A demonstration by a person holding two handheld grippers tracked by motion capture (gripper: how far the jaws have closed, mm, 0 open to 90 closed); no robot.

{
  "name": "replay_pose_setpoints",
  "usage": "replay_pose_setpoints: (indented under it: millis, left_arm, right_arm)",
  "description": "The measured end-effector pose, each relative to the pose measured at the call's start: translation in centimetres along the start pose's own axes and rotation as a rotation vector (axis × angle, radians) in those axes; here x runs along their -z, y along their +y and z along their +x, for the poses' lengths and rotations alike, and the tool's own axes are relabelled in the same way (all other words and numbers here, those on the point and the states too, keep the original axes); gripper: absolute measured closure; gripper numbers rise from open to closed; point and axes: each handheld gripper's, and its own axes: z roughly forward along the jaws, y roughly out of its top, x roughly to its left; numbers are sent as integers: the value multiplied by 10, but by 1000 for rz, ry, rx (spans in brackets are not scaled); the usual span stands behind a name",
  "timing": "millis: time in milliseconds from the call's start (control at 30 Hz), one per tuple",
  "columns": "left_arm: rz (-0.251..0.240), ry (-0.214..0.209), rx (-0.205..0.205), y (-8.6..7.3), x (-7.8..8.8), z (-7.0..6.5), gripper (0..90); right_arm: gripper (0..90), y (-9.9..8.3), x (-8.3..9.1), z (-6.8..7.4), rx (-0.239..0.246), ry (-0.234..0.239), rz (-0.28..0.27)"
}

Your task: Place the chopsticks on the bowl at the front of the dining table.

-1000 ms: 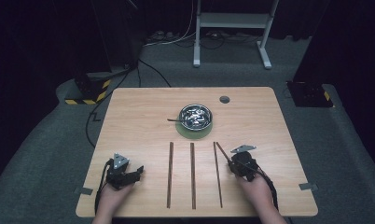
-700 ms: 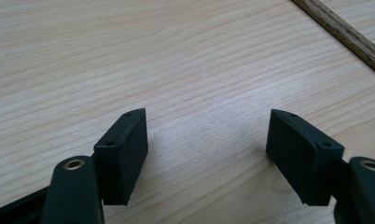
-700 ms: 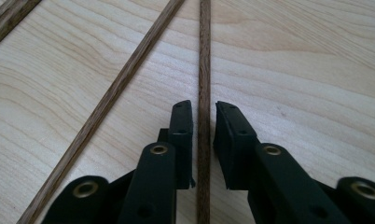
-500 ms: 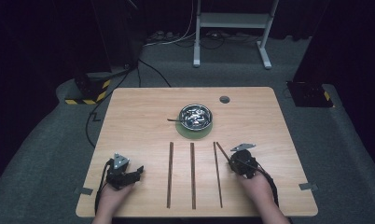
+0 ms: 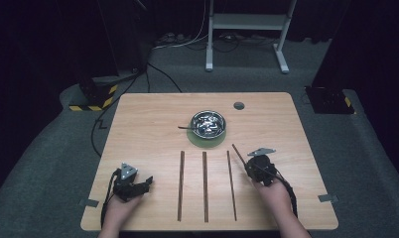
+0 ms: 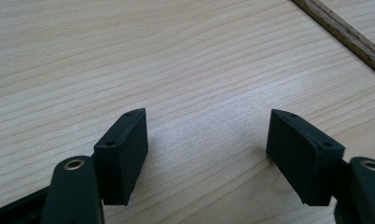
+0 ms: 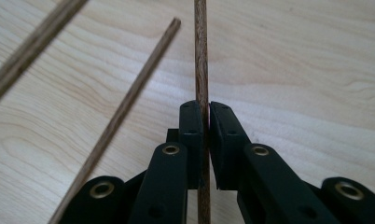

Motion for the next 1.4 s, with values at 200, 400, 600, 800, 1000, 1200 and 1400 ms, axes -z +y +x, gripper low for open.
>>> replay_pose_setpoints:
  millis: [200,400,600,800,1000,1200,1400]
  left_arm:
    - [-1,-1,0,0,0,0,295]
    - [-3,-3,-1,0,-1,1,295]
    - [-5,-6,1,0,-1,1,295]
    - [-5,-14,3,0,0,2,294]
    - [-5,-18,0,1,-1,2,300]
    - [-5,-12,-2,0,-1,1,301]
    - [-6,-8,-4,0,-1,1,303]
  right_arm:
    - [838,27,14,4,24,4,-37]
    - [838,51,9,10,14,25,-54]
    - [838,86,-12,18,24,46,-44]
    - [838,110,-27,26,35,27,-47]
    - [838,134,-43,31,21,11,-67]
    - [838,154,-59,37,15,-8,-63]
    - [838,172,-72,43,2,-4,-76]
